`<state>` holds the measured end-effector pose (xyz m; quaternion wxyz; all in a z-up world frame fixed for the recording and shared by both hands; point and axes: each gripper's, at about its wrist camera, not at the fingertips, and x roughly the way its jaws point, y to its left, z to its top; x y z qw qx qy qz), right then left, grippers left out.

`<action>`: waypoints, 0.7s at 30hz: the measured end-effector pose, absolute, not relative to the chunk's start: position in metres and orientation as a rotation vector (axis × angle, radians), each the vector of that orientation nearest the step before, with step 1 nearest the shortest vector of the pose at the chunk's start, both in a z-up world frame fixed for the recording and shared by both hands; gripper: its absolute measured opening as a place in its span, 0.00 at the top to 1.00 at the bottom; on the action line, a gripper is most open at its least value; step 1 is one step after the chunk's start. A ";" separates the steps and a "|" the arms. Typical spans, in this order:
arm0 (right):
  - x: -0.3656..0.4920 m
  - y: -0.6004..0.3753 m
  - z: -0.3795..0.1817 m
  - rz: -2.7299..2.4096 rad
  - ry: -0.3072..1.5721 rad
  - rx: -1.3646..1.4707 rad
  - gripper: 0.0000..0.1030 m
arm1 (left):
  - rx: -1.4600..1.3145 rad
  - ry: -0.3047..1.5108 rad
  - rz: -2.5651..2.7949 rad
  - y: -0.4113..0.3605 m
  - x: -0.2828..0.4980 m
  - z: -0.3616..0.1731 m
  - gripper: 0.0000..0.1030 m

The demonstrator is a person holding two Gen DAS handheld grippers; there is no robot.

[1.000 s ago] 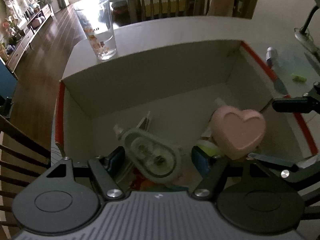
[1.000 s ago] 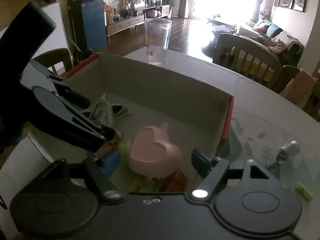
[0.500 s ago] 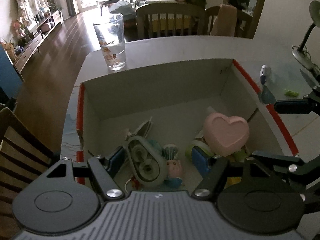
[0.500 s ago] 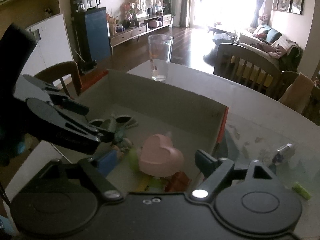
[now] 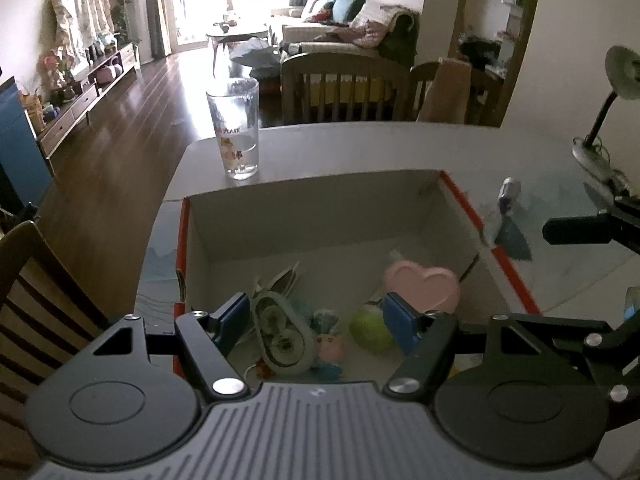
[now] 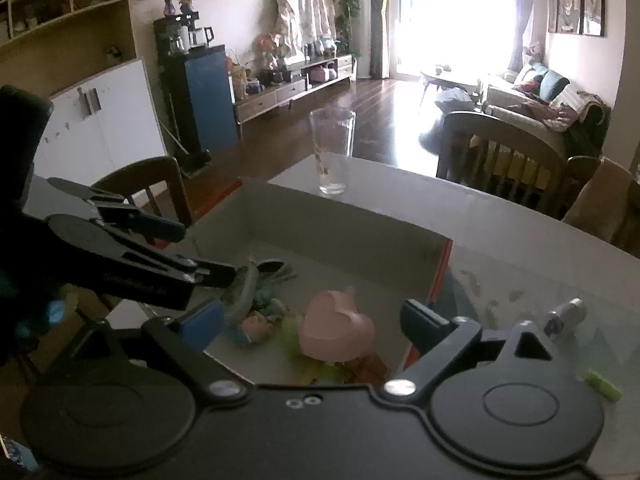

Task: Organize rigid objects
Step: 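Withdraw both tools from the box toward the clear vial and green stick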

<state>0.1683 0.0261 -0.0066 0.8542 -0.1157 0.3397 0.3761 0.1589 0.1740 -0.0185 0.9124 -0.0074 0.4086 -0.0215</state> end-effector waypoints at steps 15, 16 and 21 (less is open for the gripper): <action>0.162 -0.025 0.014 0.798 0.660 -0.173 0.04 | -0.045 0.759 -0.074 0.132 0.145 0.006 0.09; 0.163 -0.031 0.014 0.799 0.658 -0.165 0.04 | -0.047 0.755 -0.073 0.127 0.147 0.007 0.07; 0.169 -0.067 0.015 0.788 0.644 -0.140 0.00 | -0.055 0.731 -0.080 0.099 0.153 0.009 0.03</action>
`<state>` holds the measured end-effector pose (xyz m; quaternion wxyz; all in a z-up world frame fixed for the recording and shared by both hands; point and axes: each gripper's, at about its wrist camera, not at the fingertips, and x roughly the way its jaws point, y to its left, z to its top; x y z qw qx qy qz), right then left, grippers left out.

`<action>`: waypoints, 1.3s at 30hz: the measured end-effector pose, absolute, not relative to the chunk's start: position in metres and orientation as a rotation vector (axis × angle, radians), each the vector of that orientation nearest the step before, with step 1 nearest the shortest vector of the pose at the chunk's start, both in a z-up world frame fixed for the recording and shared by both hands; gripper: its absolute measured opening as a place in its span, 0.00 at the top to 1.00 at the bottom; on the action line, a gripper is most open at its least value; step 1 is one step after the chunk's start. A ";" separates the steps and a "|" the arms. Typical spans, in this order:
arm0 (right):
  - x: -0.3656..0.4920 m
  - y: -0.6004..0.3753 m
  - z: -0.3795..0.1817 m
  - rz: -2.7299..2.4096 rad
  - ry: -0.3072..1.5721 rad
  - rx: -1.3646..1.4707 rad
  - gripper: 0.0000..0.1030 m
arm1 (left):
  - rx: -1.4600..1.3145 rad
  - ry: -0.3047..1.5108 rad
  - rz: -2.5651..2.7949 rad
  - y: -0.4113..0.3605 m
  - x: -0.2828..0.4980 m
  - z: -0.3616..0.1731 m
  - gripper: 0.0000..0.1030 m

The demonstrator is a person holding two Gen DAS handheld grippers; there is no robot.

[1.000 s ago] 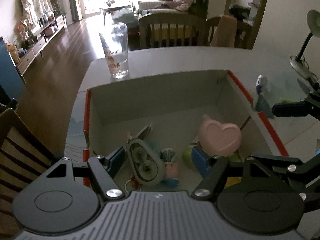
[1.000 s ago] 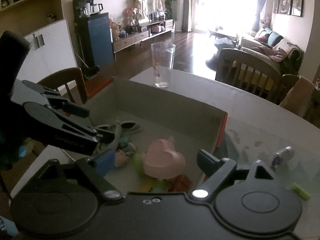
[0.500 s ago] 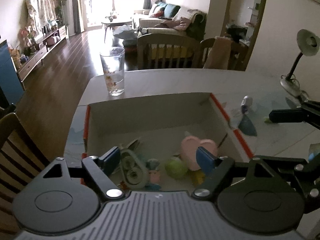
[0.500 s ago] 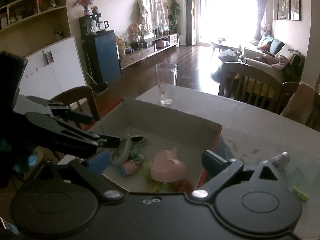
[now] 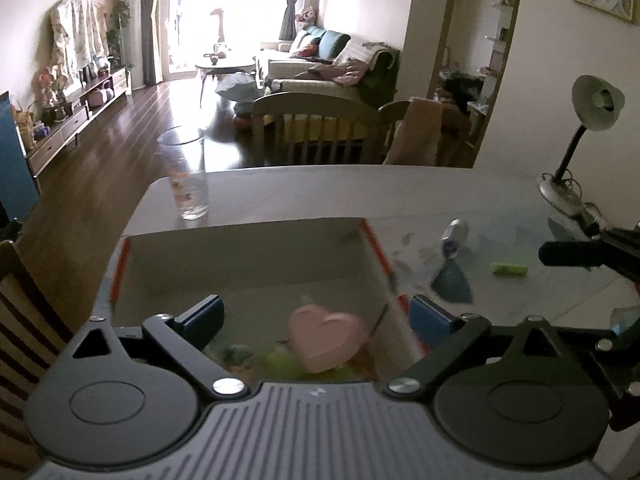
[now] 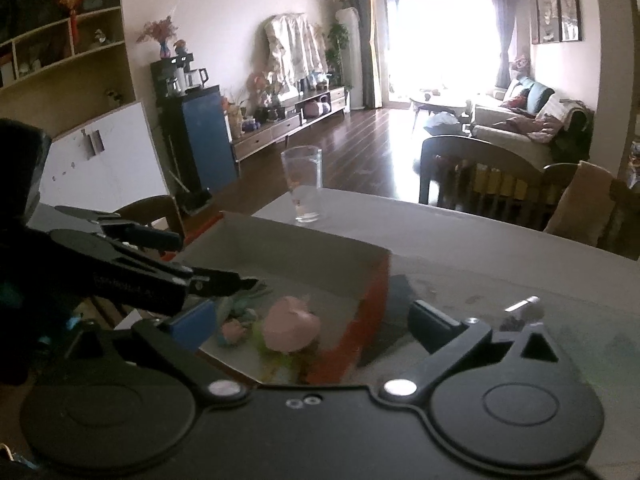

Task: Organize rigid objects
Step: 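Withdraw both tools from the box toward the clear vial and green stick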

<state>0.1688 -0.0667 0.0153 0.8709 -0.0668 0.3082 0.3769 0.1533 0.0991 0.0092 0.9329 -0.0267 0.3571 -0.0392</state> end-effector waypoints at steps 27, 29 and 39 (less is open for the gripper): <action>0.264 -0.256 -0.043 0.615 0.733 -0.146 0.00 | 0.022 0.767 -0.148 -0.100 0.268 -0.033 0.00; 0.276 -0.263 -0.051 0.614 0.756 -0.146 0.00 | 0.029 0.774 -0.156 -0.109 0.280 -0.039 0.00; 0.322 -0.264 -0.092 0.630 0.819 -0.193 0.05 | 0.065 0.806 -0.152 -0.136 0.330 -0.072 0.00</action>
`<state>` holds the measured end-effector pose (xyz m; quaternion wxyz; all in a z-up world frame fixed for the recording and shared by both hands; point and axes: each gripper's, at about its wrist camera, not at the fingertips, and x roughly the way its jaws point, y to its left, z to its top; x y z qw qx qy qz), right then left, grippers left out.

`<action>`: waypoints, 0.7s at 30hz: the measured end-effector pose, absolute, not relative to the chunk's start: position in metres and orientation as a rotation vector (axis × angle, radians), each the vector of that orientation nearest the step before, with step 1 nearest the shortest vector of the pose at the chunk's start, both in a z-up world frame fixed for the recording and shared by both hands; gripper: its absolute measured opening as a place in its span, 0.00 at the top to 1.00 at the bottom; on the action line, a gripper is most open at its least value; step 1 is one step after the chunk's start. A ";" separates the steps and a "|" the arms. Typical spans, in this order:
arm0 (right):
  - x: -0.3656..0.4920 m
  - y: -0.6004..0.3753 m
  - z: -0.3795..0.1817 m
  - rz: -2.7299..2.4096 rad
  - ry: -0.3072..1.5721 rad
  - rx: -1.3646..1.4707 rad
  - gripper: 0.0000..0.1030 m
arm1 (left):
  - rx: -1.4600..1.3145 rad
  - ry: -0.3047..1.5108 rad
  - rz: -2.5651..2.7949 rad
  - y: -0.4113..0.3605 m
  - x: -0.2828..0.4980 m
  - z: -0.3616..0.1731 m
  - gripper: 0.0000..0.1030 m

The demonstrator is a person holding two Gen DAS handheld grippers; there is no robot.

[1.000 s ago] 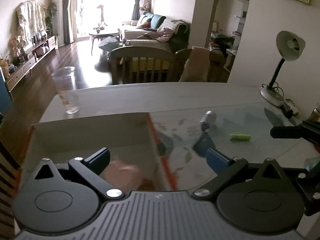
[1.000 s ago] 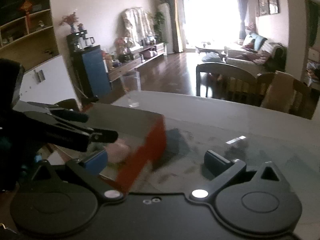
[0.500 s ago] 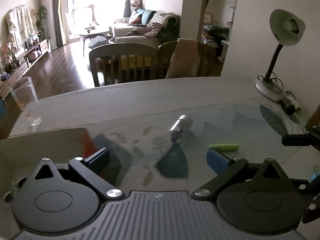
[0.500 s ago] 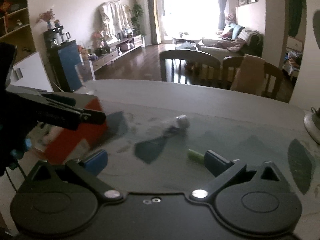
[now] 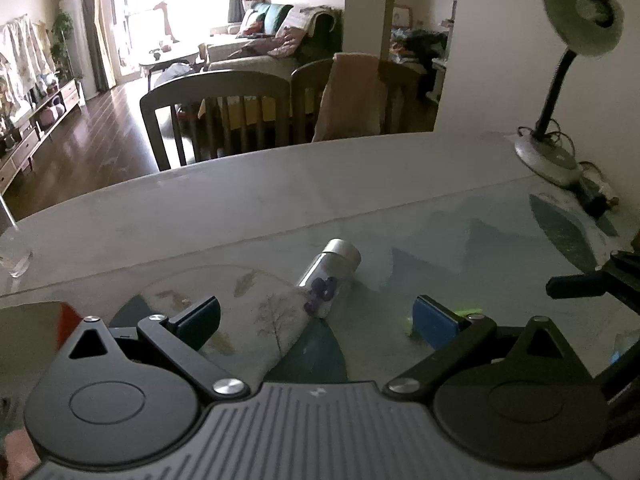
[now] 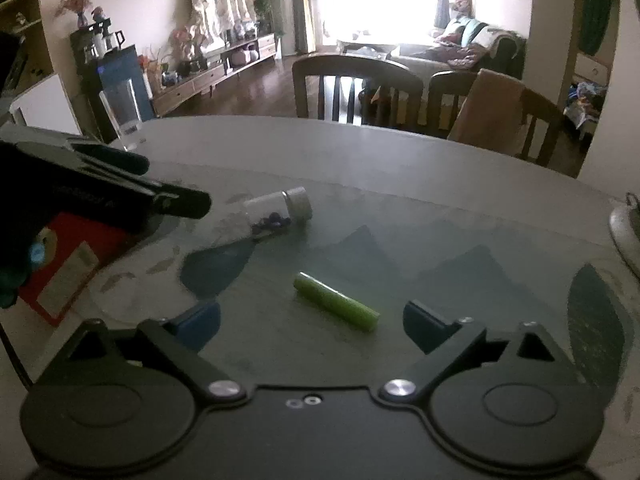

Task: Organize rigid objects
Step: 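Withdraw both tools from the box toward the clear vial and green stick, then close left gripper on the clear bead vial while right gripper closes on the green stick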

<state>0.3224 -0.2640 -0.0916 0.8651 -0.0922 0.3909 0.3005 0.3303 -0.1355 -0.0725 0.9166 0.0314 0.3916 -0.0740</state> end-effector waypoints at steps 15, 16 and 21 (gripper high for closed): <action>0.367 -0.251 -0.142 0.673 0.870 -0.247 0.11 | 0.091 0.847 -0.139 -0.144 0.395 -0.124 0.00; 0.368 -0.251 -0.144 0.676 0.872 -0.250 0.13 | 0.094 0.848 -0.145 -0.144 0.398 -0.127 0.00; 0.375 -0.248 -0.156 0.685 0.881 -0.269 0.19 | 0.131 0.859 -0.157 -0.148 0.410 -0.141 0.00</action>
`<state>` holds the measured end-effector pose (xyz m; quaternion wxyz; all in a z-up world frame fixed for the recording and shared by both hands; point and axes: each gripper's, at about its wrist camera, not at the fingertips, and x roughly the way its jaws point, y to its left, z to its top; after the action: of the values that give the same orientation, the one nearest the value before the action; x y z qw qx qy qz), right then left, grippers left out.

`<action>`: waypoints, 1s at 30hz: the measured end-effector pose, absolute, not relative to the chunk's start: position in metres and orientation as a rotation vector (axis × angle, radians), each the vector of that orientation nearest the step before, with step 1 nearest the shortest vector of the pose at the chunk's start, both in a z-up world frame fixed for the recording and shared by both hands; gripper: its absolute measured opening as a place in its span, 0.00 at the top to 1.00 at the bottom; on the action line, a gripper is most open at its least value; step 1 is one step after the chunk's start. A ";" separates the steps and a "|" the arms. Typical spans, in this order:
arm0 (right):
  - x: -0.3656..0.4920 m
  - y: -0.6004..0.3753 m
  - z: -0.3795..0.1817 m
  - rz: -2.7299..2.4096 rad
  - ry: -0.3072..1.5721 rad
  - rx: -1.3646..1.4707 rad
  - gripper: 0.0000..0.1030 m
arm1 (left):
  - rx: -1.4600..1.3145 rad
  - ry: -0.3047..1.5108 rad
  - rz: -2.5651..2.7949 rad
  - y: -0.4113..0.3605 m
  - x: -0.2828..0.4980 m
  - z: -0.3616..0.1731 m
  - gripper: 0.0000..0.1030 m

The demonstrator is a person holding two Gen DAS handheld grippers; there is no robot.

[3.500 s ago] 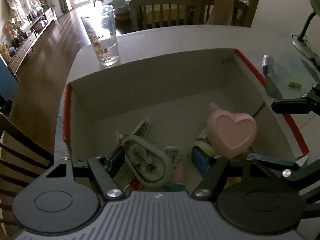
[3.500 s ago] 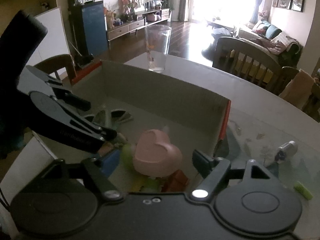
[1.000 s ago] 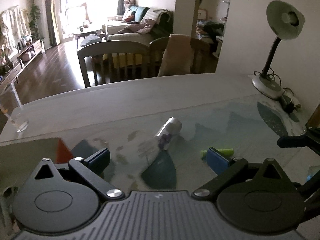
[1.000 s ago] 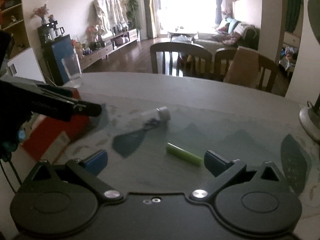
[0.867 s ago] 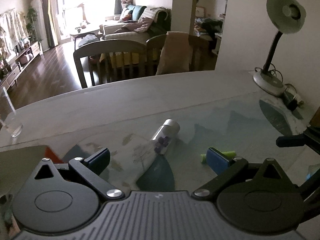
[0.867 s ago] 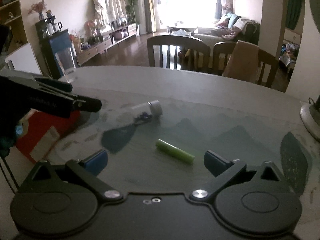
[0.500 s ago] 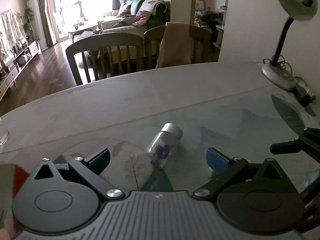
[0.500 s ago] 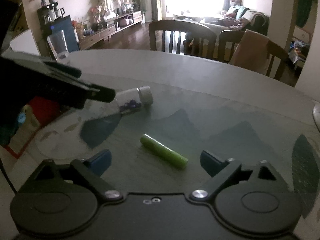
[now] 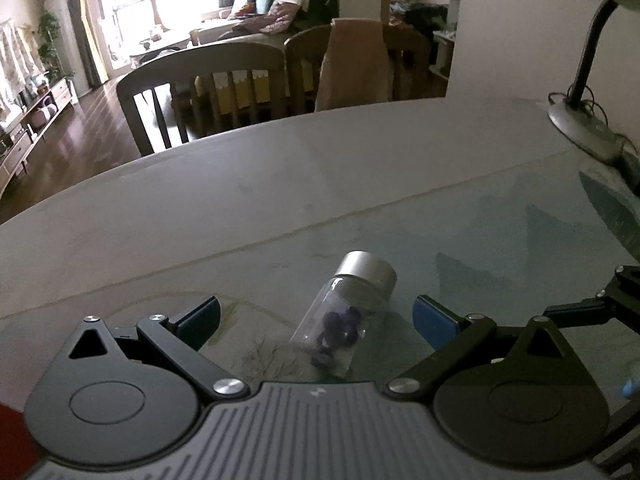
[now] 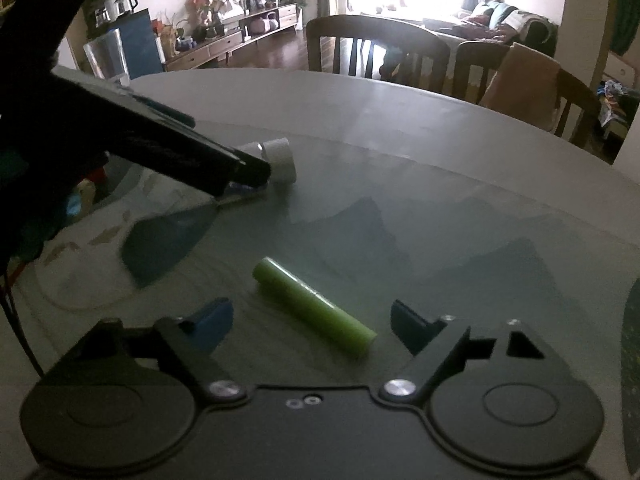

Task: Organize rigid objects
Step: 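Close left gripper on the clear bead vial while right gripper closes on the green stick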

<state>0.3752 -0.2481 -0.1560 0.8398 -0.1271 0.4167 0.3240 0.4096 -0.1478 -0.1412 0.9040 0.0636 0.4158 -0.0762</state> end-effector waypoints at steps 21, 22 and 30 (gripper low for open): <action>0.361 -0.235 -0.155 0.744 0.821 -0.337 0.74 | 0.196 0.861 -0.201 -0.163 0.423 -0.159 0.53; 0.360 -0.234 -0.154 0.738 0.824 -0.331 0.79 | 0.199 0.862 -0.204 -0.164 0.422 -0.158 0.56; 0.357 -0.241 -0.151 0.662 0.884 -0.200 0.85 | 0.218 0.874 -0.152 -0.168 0.414 -0.156 0.60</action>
<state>0.3571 -0.2410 -0.1509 0.8467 -0.0947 0.4191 0.3139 0.4136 -0.1681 -0.1556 0.8974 0.1055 0.4221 -0.0733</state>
